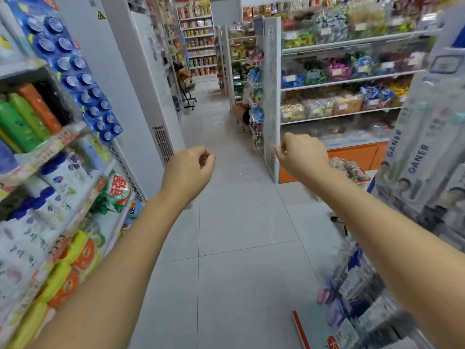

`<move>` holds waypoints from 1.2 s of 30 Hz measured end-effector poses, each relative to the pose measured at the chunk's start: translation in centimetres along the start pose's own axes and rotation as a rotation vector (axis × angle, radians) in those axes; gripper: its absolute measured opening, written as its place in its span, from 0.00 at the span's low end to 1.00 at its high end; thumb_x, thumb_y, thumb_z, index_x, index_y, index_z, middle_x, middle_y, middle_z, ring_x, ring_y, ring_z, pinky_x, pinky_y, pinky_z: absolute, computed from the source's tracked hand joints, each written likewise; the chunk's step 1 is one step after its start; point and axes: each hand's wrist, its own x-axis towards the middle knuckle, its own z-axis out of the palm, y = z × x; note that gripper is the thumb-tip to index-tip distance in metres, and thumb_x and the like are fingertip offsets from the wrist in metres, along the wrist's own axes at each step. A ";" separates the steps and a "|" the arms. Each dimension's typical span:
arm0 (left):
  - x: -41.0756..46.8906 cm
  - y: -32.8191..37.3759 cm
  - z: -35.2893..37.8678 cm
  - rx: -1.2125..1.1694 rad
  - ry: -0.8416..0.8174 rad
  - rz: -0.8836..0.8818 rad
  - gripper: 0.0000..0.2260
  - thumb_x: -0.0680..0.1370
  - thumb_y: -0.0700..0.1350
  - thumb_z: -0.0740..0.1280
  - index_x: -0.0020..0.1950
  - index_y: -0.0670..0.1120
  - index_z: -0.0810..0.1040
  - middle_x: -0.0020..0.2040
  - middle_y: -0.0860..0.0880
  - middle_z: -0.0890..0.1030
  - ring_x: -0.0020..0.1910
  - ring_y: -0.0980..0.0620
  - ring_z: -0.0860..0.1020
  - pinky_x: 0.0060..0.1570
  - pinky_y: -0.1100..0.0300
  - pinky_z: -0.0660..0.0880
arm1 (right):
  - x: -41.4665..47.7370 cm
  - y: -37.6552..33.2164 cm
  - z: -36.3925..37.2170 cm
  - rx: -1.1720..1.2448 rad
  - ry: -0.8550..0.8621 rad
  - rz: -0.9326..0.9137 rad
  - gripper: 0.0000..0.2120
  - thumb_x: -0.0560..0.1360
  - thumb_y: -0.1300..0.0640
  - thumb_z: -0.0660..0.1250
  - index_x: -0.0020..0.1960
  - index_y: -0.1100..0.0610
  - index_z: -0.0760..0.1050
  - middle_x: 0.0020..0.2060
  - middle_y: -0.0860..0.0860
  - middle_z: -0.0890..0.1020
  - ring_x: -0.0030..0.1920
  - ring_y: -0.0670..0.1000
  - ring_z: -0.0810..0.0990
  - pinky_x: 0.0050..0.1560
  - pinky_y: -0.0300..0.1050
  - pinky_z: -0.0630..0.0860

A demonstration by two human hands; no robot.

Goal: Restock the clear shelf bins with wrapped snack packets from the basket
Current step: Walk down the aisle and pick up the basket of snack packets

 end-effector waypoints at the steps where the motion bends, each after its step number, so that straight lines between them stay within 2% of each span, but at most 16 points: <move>1: 1.2 -0.7 0.9 -0.005 0.010 -0.004 0.08 0.78 0.45 0.63 0.50 0.47 0.81 0.39 0.50 0.82 0.41 0.49 0.80 0.45 0.53 0.78 | 1.0 0.2 1.0 -0.015 0.001 -0.001 0.14 0.81 0.48 0.57 0.43 0.57 0.68 0.37 0.55 0.75 0.36 0.57 0.72 0.36 0.46 0.65; 4: 4.6 -3.4 3.6 -0.034 0.045 -0.013 0.10 0.78 0.43 0.63 0.58 0.49 0.78 0.40 0.52 0.80 0.39 0.51 0.78 0.43 0.57 0.75 | 4.0 0.8 4.1 -0.023 -0.028 0.024 0.12 0.80 0.51 0.57 0.43 0.58 0.67 0.36 0.55 0.73 0.37 0.57 0.71 0.35 0.45 0.64; 6: 7.2 -5.7 5.6 -0.034 -0.003 0.003 0.11 0.78 0.43 0.63 0.59 0.49 0.77 0.40 0.53 0.79 0.39 0.51 0.78 0.43 0.56 0.75 | 5.9 1.4 6.3 -0.023 -0.047 0.069 0.10 0.80 0.52 0.57 0.43 0.57 0.66 0.37 0.55 0.73 0.39 0.58 0.72 0.36 0.45 0.65; 11: 14.8 -11.3 10.9 -0.068 -0.144 0.025 0.09 0.78 0.42 0.63 0.57 0.48 0.78 0.40 0.55 0.78 0.40 0.53 0.77 0.46 0.53 0.77 | 11.2 2.4 12.9 -0.030 -0.127 0.245 0.09 0.80 0.57 0.56 0.43 0.59 0.67 0.35 0.55 0.74 0.39 0.59 0.73 0.36 0.46 0.65; 14: 19.0 -13.2 13.6 -0.076 -0.235 0.050 0.09 0.78 0.41 0.63 0.56 0.47 0.79 0.42 0.52 0.79 0.41 0.52 0.78 0.46 0.54 0.77 | 14.1 3.1 16.3 -0.018 -0.133 0.334 0.09 0.79 0.55 0.57 0.45 0.61 0.69 0.41 0.58 0.77 0.41 0.59 0.75 0.36 0.47 0.67; 18: 24.5 -14.8 17.6 -0.084 -0.347 0.088 0.08 0.78 0.43 0.63 0.52 0.46 0.81 0.40 0.51 0.82 0.40 0.50 0.80 0.45 0.53 0.78 | 17.7 4.3 19.1 -0.012 -0.092 0.423 0.12 0.80 0.52 0.57 0.47 0.61 0.71 0.40 0.56 0.75 0.39 0.58 0.74 0.34 0.46 0.67; 23: 29.9 -15.7 23.9 -0.135 -0.434 0.098 0.05 0.78 0.45 0.63 0.45 0.50 0.78 0.38 0.51 0.82 0.39 0.49 0.81 0.44 0.51 0.79 | 21.6 7.5 22.5 -0.026 -0.126 0.484 0.17 0.80 0.49 0.57 0.38 0.59 0.67 0.32 0.54 0.72 0.33 0.57 0.73 0.31 0.45 0.67; 27: 34.6 -16.1 29.5 -0.158 -0.467 0.098 0.05 0.77 0.44 0.63 0.44 0.50 0.78 0.36 0.51 0.82 0.38 0.49 0.81 0.44 0.50 0.78 | 25.2 11.1 25.4 -0.011 -0.132 0.531 0.21 0.81 0.50 0.57 0.31 0.54 0.58 0.28 0.51 0.66 0.30 0.54 0.67 0.27 0.42 0.59; 30: 39.3 -15.5 34.0 -0.142 -0.498 0.117 0.06 0.77 0.44 0.63 0.45 0.49 0.79 0.37 0.51 0.82 0.38 0.49 0.81 0.45 0.50 0.78 | 28.9 14.4 27.7 -0.036 -0.150 0.539 0.18 0.80 0.51 0.56 0.34 0.57 0.64 0.30 0.53 0.71 0.33 0.56 0.71 0.27 0.42 0.59; 33: 44.2 -14.7 38.2 -0.129 -0.507 0.127 0.05 0.78 0.45 0.63 0.46 0.49 0.79 0.38 0.52 0.82 0.39 0.50 0.81 0.45 0.51 0.78 | 32.6 18.2 29.8 -0.023 -0.155 0.565 0.15 0.81 0.52 0.55 0.40 0.60 0.67 0.31 0.54 0.71 0.34 0.57 0.73 0.29 0.43 0.61; 36: 48.8 -14.0 41.9 -0.098 -0.534 0.132 0.06 0.78 0.47 0.63 0.45 0.49 0.78 0.39 0.52 0.82 0.40 0.50 0.81 0.45 0.52 0.77 | 36.0 21.6 31.6 -0.022 -0.199 0.589 0.13 0.81 0.52 0.54 0.43 0.60 0.66 0.33 0.55 0.72 0.35 0.57 0.73 0.32 0.44 0.64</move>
